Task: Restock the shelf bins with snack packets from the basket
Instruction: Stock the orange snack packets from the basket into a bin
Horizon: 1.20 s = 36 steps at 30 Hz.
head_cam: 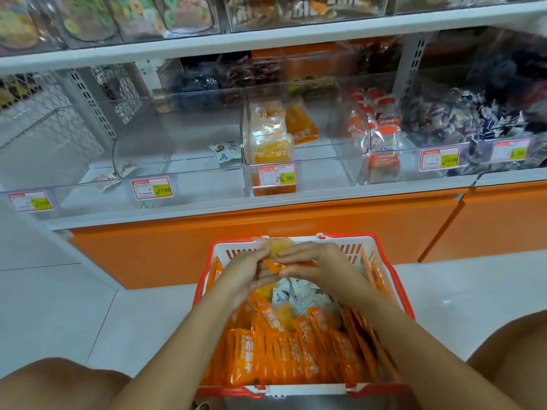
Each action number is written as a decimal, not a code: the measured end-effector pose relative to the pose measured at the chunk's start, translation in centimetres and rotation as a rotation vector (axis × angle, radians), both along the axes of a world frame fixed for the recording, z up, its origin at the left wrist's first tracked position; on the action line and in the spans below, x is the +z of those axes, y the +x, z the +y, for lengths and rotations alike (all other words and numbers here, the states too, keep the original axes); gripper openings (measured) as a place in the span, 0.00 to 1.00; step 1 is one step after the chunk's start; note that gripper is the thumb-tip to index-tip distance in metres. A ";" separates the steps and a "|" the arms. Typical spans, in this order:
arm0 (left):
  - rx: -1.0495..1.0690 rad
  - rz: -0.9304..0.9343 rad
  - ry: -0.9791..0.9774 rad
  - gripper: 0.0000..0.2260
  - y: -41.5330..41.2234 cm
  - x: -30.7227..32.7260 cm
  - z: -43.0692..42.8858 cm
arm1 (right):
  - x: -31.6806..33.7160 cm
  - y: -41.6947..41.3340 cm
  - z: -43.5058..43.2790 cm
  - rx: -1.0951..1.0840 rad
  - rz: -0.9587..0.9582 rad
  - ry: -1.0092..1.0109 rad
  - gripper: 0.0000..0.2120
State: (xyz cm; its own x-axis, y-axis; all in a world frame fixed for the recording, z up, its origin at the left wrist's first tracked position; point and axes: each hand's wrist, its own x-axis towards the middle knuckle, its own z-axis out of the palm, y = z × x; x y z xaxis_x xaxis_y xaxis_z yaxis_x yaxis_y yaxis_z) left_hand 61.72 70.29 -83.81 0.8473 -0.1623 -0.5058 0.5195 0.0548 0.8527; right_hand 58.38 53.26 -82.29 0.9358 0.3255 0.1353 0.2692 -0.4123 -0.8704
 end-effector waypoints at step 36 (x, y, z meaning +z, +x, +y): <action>0.180 -0.715 0.777 0.21 20.3 11.2 -1.9 | 9.5 33.9 -6.0 -0.611 0.264 -0.233 0.20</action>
State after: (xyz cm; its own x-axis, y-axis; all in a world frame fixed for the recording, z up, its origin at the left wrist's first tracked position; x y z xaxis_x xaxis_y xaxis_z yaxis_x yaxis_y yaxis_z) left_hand 82.03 68.39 -72.62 0.9672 0.1474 0.2069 -0.0762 -0.6086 0.7898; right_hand 92.25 47.23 -72.75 0.9522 -0.2760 -0.1308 -0.2779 -0.6057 -0.7456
